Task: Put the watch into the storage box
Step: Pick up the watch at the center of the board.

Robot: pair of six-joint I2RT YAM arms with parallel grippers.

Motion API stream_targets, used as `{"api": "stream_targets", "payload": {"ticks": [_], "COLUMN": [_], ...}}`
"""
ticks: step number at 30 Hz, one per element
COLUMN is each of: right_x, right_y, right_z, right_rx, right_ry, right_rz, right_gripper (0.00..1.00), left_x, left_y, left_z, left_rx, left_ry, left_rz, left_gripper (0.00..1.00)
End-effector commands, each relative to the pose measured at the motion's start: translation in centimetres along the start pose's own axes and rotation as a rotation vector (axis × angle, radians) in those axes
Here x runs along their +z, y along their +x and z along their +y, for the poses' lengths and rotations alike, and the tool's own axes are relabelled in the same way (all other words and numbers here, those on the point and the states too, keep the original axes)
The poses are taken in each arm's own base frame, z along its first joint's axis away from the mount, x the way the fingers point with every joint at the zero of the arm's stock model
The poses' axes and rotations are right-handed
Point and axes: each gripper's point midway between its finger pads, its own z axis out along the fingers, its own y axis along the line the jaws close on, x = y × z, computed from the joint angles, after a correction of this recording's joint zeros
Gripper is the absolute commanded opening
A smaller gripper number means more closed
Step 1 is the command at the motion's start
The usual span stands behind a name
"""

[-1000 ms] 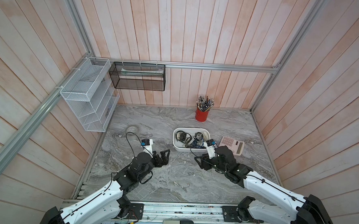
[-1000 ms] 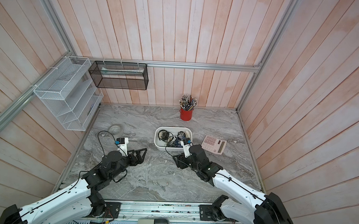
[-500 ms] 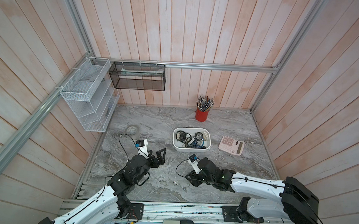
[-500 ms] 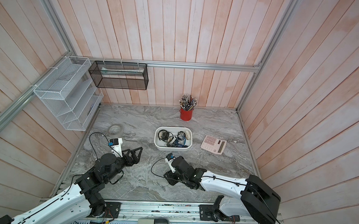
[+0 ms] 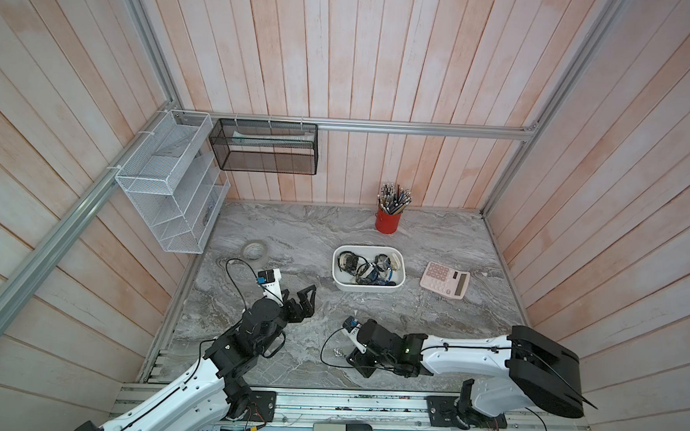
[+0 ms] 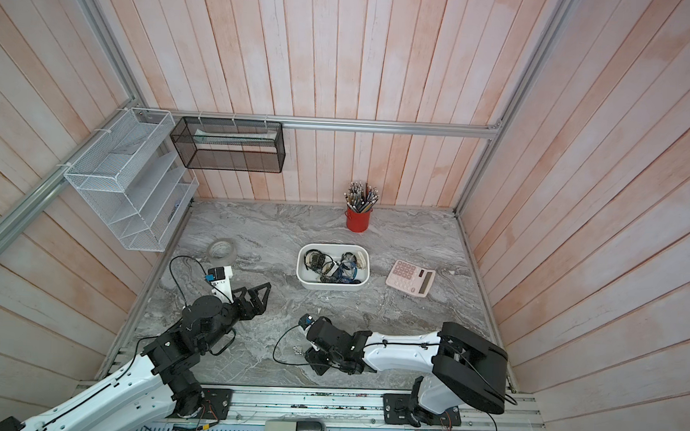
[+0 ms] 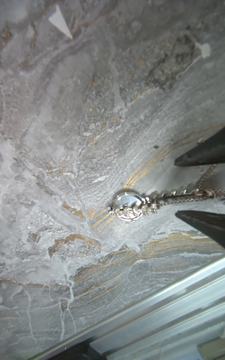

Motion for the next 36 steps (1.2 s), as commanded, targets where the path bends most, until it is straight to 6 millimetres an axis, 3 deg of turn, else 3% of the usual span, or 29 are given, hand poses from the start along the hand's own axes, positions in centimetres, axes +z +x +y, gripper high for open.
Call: {"api": "stream_targets", "payload": {"ticks": [1,9,28,31,36], "right_x": [0.3,1.3,2.7,2.7,2.1], "right_y": [-0.2,0.9,2.3,2.1,1.1], "right_z": [0.2,0.4,-1.1,-1.1,-1.5], "right_rx": [-0.019,-0.030,0.003,0.004,0.004], "right_ry": [0.022,0.036,0.123,0.129,0.164], "right_rz": [0.007,0.049,0.121,0.123,0.086], "right_gripper": [0.36,0.23,0.23,0.09,0.01], "left_x": [-0.1,-0.1,-0.2,-0.3,-0.3], "left_y": [0.1,-0.1,-0.2,-0.2,-0.2], "left_z": [0.8,0.9,1.0,1.0,1.0], "left_rx": [0.017,0.019,0.019,0.014,0.020], "left_ry": [-0.031,-0.038,-0.046,-0.046,-0.046], "left_rz": [-0.005,-0.007,-0.005,-0.007,-0.003], "left_gripper": [1.00,1.00,1.00,1.00,1.00]}}
